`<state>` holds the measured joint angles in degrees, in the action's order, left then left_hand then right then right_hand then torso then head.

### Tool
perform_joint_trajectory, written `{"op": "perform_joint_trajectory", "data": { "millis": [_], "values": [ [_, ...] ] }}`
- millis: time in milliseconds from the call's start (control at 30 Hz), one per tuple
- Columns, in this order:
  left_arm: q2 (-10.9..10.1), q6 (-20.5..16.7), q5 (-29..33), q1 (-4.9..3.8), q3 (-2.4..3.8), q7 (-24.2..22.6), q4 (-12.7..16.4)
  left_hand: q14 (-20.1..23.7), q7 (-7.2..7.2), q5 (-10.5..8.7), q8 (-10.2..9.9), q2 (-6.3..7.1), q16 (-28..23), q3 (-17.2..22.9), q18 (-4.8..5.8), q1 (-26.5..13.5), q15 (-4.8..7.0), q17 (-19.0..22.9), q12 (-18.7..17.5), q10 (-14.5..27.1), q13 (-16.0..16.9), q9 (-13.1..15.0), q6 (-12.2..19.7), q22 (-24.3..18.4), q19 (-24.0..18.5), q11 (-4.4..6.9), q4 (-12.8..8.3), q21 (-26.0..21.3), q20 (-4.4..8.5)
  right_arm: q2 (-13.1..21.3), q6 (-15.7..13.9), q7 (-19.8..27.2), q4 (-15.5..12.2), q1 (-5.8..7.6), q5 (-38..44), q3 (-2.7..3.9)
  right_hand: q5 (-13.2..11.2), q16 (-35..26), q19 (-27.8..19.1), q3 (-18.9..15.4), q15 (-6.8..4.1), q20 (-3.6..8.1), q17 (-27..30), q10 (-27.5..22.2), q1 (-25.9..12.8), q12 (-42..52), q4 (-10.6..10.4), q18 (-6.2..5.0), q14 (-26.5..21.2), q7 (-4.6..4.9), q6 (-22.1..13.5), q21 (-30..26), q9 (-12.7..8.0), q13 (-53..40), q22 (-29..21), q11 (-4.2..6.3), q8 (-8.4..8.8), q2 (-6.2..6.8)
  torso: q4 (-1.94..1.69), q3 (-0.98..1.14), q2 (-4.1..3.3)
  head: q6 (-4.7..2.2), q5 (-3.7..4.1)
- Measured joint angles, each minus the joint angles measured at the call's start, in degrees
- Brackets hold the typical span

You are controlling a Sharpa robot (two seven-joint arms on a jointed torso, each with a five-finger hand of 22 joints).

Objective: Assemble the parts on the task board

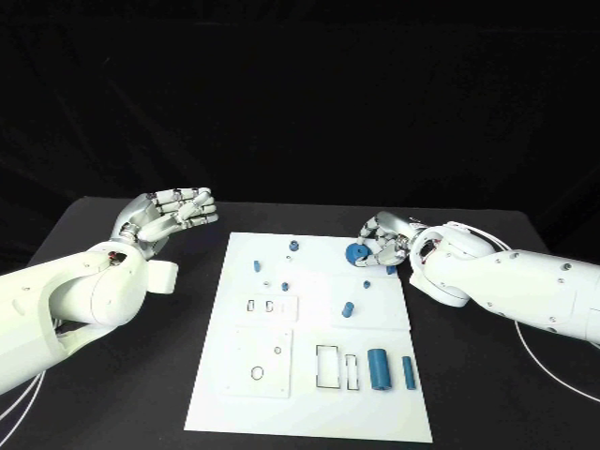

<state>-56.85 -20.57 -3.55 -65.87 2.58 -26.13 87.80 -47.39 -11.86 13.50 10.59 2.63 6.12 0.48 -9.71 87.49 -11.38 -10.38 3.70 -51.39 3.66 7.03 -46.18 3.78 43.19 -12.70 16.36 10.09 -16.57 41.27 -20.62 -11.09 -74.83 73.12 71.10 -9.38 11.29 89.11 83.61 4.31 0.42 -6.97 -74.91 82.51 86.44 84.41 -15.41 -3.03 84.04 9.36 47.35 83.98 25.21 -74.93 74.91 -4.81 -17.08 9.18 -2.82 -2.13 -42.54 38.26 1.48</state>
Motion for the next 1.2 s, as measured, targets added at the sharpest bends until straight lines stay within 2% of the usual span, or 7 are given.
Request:
{"op": "perform_joint_trajectory", "data": {
  "millis": [167, 433, 467, 533, 567, 800, 1200],
  "values": [
    [-0.02, 0.01, 0.05, -0.01, 0.0, 0.0, -0.03, 0.0, 0.0, 0.0, 0.0, 0.0, 0.0, 0.0, 0.0, 0.0, 0.0, 0.0, 0.0, 0.0, 0.0, 0.0, 0.0, 0.0, 0.0, 0.0, 0.0, 0.0, 0.0, -0.02, 0.02, 0.0, 0.02, 0.0, 0.44, 0.05, -0.07, 0.0, 0.21, 2.97, 0.0, 0.21, 0.0, 0.2, 1.47, 0.0, 0.01, 0.0, 0.0, 0.01, 1.08, 0.0, -0.79, 0.0, 0.0, 0.2, 0.39, -0.13, 0.02, 0.03, 0.0, 0.01, -0.06],
    [-0.02, 0.01, 0.1, -0.02, 0.01, 0.0, -0.09, 0.0, 0.0, 0.0, 0.0, 0.0, 0.0, 0.0, 0.0, 0.0, 0.0, 0.05, 0.0, 0.14, 0.01, 0.0, 0.0, 0.0, 0.0, -0.14, 0.0, 0.0, 0.0, -0.05, -0.12, 0.46, -0.16, 0.08, 0.67, 0.16, 1.14, 0.0, 0.4, 15.33, -0.64, 0.88, 0.0, 0.89, 3.63, 0.0, 0.59, -0.02, -0.03, -0.03, 3.45, 0.41, -2.39, 0.01, 0.01, 1.16, 1.02, -0.45, 0.02, 0.04, 0.01, 0.01, -0.14],
    [-0.02, 0.01, 0.1, -0.02, 0.01, 0.0, -0.1, 0.0, 0.0, 0.0, 0.0, 0.0, 0.0, 0.0, 0.0, 0.0, 0.0, 0.05, 0.0, 0.2, 0.01, 0.0, 0.0, 0.0, 0.0, -0.2, 0.0, 0.0, 0.0, -0.05, -0.15, 0.54, -0.17, 0.08, 0.67, 0.16, 0.87, 0.0, 0.41, 17.38, -0.75, 1.05, -0.02, 0.81, 3.63, 0.0, 1.38, -0.03, -0.11, -0.03, 3.45, 0.41, -3.39, 0.01, 0.03, 1.24, 1.03, -0.44, 0.02, 0.04, 0.01, 0.01, -0.14],
    [-0.02, 0.01, 0.11, -0.02, 0.01, 0.0, -0.11, 0.0, 0.0, 0.0, 0.0, 0.0, 0.0, 0.0, 0.0, 0.0, 0.0, 0.05, 0.0, 0.2, 0.01, 0.0, 0.0, 0.01, 0.0, -0.2, 0.0, 0.0, 0.0, -0.02, -0.21, 0.72, -0.27, 0.06, 0.67, 0.11, 0.57, 0.0, 0.41, 19.86, -0.75, 1.05, -0.04, 0.82, 3.58, 0.0, 2.27, -0.03, -0.11, -0.03, 3.45, 0.41, -10.51, 0.01, 0.04, 1.25, 1.03, -0.43, 0.02, 0.04, 0.02, 0.01, -0.15],
    [-0.02, 0.01, 0.12, -0.02, 0.01, 0.0, -0.12, 0.0, 0.0, 0.0, 0.0, 0.0, 0.0, 0.0, 0.0, 0.0, 0.0, 0.05, 0.0, 0.2, 0.01, 0.0, 0.0, 0.01, 0.0, -0.2, 0.0, 0.0, 0.0, 0.0, -0.25, 0.81, -0.34, 0.03, 0.67, 0.08, 0.56, 0.0, 0.41, 21.65, -0.75, 1.05, -0.04, 1.01, 3.09, 0.0, 2.96, -0.03, -0.11, -0.04, 3.45, 0.41, -11.57, 0.01, 0.04, 1.44, 1.03, -0.14, 0.02, 0.04, 0.02, 0.01, -0.15],
    [0.0, 0.01, 0.17, -0.03, 0.01, 0.01, -0.16, 0.0, 0.0, 0.0, 0.0, 0.0, 0.0, 0.0, 0.0, 0.0, 0.0, 0.05, 0.0, 0.2, 0.01, 0.01, 0.0, 0.01, 0.0, -0.2, 0.0, 0.0, 0.0, 0.31, -0.77, 1.28, -1.59, -0.14, 0.57, -0.08, 0.21, 0.0, 0.4, 27.03, -1.16, 1.45, -0.04, 0.81, -2.66, 0.0, 6.65, -0.03, -0.12, -0.31, 3.73, 0.41, -11.56, 0.01, 0.04, 1.64, 1.01, 1.24, 0.02, 0.04, 0.03, -0.18, -0.14],
    [0.02, 0.0, 0.24, -0.03, 0.01, 0.03, -0.17, 0.0, 0.0, 0.0, 0.0, 0.0, 0.0, 0.01, 0.0, 0.0, 0.0, 0.04, 0.0, 0.2, 0.01, 0.01, 0.0, 0.01, 0.0, -0.19, 0.0, 0.0, 0.0, 0.34, -2.37, 1.41, -4.91, 0.74, 1.4, -0.07, 0.11, 0.0, 0.41, 28.28, -1.16, 1.45, -0.02, 0.8, -4.88, 0.0, 7.9, -0.03, -0.12, -0.65, 4.15, 0.4, -11.53, 0.02, 0.03, 1.64, 0.86, 2.27, 0.02, 0.01, 0.03, -0.48, -0.27]
  ]
}}
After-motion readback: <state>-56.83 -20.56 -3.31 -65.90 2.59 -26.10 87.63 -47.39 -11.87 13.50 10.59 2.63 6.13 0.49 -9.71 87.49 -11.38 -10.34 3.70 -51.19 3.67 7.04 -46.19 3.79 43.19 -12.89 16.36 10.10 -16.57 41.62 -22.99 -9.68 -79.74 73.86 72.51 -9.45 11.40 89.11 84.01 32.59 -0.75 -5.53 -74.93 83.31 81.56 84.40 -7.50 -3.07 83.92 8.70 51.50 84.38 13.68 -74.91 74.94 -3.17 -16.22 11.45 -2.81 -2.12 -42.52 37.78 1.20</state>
